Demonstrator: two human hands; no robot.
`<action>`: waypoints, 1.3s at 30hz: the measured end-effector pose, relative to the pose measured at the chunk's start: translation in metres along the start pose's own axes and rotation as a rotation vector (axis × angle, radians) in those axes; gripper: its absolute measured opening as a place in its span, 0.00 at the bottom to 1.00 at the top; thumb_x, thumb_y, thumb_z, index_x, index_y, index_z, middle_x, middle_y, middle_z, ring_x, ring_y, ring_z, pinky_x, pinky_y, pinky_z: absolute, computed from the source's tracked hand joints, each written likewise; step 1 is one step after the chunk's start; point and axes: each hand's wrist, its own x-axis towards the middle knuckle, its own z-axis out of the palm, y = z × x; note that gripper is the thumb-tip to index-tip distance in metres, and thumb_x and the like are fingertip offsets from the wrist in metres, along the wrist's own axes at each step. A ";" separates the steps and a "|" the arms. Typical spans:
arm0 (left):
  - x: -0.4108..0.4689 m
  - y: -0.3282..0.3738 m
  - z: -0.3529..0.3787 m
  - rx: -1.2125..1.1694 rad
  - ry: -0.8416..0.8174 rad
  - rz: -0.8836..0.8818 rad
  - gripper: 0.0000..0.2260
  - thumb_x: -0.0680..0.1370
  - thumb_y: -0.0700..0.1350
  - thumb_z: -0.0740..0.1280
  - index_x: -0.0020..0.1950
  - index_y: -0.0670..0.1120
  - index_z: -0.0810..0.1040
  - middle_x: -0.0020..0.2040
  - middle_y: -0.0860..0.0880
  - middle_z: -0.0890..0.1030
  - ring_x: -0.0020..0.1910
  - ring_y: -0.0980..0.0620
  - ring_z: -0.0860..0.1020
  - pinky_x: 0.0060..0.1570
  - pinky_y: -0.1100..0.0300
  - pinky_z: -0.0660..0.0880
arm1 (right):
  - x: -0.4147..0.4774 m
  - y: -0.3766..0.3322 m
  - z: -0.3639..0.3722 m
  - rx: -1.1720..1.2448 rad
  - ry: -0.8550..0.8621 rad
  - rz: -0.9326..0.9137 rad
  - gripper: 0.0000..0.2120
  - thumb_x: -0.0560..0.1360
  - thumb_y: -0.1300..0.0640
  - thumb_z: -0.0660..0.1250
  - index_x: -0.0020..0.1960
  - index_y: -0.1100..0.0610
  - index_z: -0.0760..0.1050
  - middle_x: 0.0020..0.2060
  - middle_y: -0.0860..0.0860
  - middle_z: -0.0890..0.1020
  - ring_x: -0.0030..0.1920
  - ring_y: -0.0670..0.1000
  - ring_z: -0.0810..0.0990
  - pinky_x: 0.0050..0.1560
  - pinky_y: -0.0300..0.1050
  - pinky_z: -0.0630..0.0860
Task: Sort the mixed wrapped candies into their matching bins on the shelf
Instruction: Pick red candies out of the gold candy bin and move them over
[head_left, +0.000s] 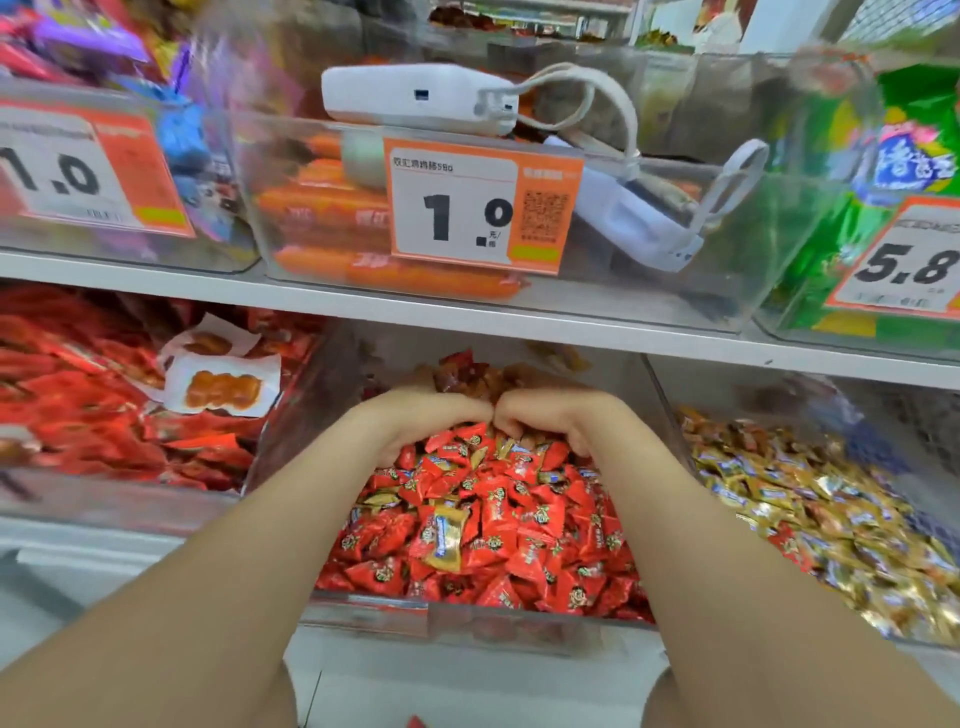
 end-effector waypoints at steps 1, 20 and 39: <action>0.001 0.001 0.000 -0.019 -0.029 -0.014 0.43 0.59 0.66 0.79 0.71 0.50 0.78 0.67 0.47 0.81 0.64 0.46 0.80 0.64 0.47 0.78 | -0.001 0.001 -0.001 0.020 -0.015 -0.019 0.23 0.66 0.67 0.64 0.59 0.52 0.75 0.36 0.50 0.76 0.33 0.49 0.72 0.30 0.37 0.67; -0.074 -0.041 -0.018 0.533 -0.104 0.505 0.49 0.65 0.64 0.80 0.77 0.68 0.53 0.70 0.56 0.63 0.70 0.54 0.70 0.73 0.53 0.69 | -0.080 0.046 -0.015 -0.358 -0.159 -0.437 0.46 0.65 0.42 0.76 0.75 0.27 0.55 0.68 0.49 0.69 0.69 0.53 0.72 0.72 0.56 0.71; -0.047 -0.053 0.010 0.943 0.061 0.555 0.55 0.69 0.69 0.75 0.81 0.57 0.40 0.79 0.47 0.51 0.75 0.35 0.62 0.73 0.37 0.64 | -0.053 0.068 0.036 -0.867 0.007 -0.497 0.54 0.71 0.31 0.68 0.80 0.43 0.33 0.78 0.56 0.54 0.74 0.66 0.58 0.77 0.63 0.57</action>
